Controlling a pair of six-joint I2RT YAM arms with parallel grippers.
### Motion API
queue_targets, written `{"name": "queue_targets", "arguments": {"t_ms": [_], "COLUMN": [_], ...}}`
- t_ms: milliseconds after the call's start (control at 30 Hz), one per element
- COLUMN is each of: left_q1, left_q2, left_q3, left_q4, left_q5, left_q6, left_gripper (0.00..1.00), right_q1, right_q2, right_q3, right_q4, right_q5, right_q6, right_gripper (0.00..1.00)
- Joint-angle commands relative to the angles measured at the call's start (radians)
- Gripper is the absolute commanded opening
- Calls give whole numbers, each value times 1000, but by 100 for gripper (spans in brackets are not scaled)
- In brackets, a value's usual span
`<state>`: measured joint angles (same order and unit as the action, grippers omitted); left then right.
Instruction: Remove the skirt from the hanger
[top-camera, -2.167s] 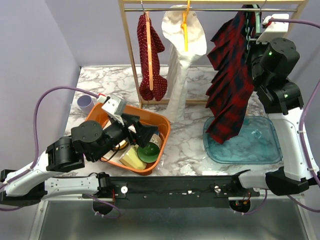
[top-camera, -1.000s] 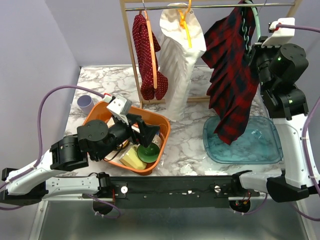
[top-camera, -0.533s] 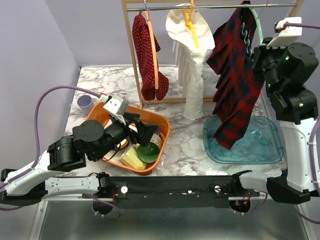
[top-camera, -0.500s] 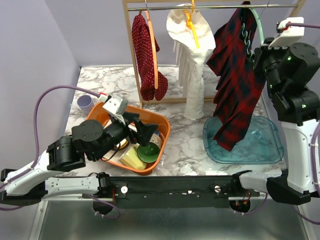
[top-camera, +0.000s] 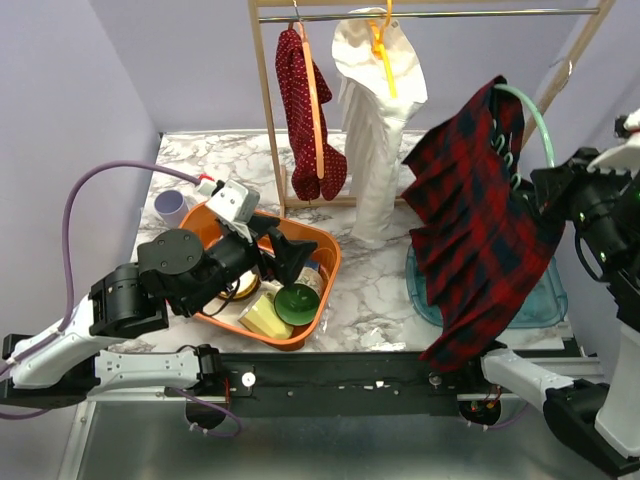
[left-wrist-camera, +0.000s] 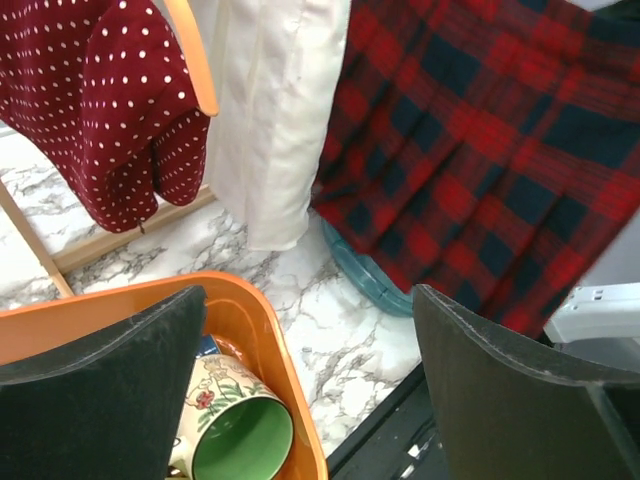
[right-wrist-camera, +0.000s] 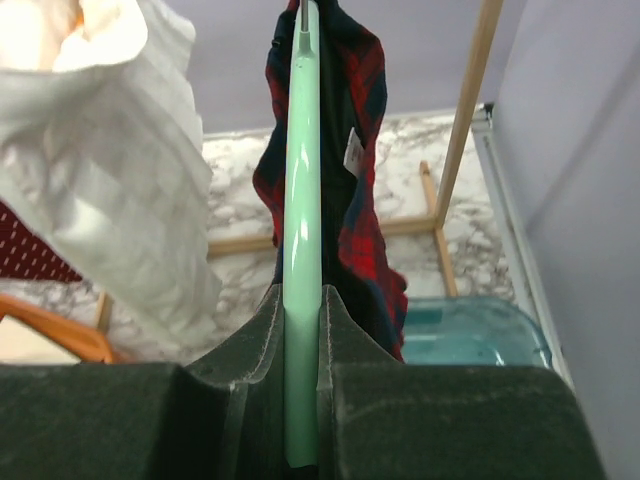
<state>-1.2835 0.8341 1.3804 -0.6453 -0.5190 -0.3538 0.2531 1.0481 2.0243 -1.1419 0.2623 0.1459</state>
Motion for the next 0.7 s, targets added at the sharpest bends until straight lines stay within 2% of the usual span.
{"name": "queue_targets", "arguments": {"t_ms": [0, 133, 167, 300, 433, 567, 667], "left_q1": [-4, -4, -4, -2, -4, -4, -2], "left_q2": [39, 82, 101, 164, 269, 338, 355], "left_q3": [77, 172, 195, 319, 549, 640, 652], "left_q4": [-56, -73, -77, -91, -152, -152, -160], "left_q5": [91, 178, 194, 280, 307, 353, 346], "left_q6": [50, 94, 102, 174, 208, 228, 245], "left_gripper": [93, 93, 93, 93, 93, 96, 96], "right_q1": [-5, -5, -5, -6, -5, -5, -5], "right_q2": [-115, -192, -204, -258, -304, -341, -362], "right_q3": [76, 125, 131, 158, 172, 139, 114], "right_q4": [-111, -197, -208, -280, -305, -291, -276], "right_q5": [-122, -274, -352, -472, -601, -777, -842], "right_q6": [90, 152, 164, 211, 221, 216, 218], "right_gripper": [1, 1, 1, 1, 1, 1, 1]}}
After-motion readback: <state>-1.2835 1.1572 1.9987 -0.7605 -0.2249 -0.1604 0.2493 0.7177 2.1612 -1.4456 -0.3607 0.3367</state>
